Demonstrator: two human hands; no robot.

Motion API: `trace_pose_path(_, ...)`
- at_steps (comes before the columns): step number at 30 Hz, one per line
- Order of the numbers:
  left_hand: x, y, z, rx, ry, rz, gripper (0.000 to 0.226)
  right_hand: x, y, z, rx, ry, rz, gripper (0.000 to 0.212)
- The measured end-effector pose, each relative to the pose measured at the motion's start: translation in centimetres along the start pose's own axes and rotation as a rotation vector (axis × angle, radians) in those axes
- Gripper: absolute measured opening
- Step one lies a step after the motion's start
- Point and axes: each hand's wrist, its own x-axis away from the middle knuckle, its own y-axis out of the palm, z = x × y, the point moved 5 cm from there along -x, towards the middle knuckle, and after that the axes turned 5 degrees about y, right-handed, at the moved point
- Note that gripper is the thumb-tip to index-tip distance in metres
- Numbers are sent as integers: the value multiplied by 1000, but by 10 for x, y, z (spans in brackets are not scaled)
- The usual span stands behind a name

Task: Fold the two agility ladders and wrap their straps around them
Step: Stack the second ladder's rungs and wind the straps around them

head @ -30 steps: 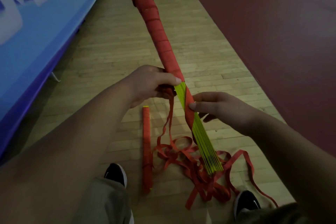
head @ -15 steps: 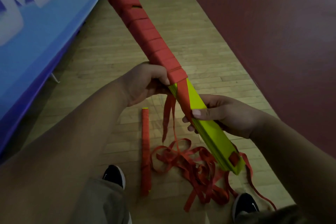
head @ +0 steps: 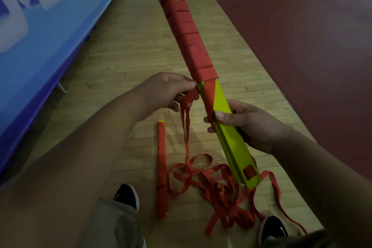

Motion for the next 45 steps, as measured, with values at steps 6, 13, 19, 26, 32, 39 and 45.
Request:
trace_pose_path(6,-2,-1,-3,-63,-7,22,20,-1,1,3,1,11,60,41)
trace_pose_path(13,-2,-2,-1,-28,-18,76,21,1,3,0,1,25,121,29)
trace_pose_path(19,-2,-1,0,-85,-35,100,21,1,3,2,94,-11,196,27)
trace_pose_path(26,2,5,-1,-382,-53,175,56,-3,5,8,342,-67,338,18)
trace_pose_path(32,-1,3,-6,-321,-42,293,51,-4,11,6,452,-112,379,18)
trace_pose_path(39,-5,1,-9,-239,-21,272,43,-5,11,3,497,-114,389,22)
trace_pose_path(45,-8,6,-9,-197,12,232,21,-3,2,-2,549,-107,415,25)
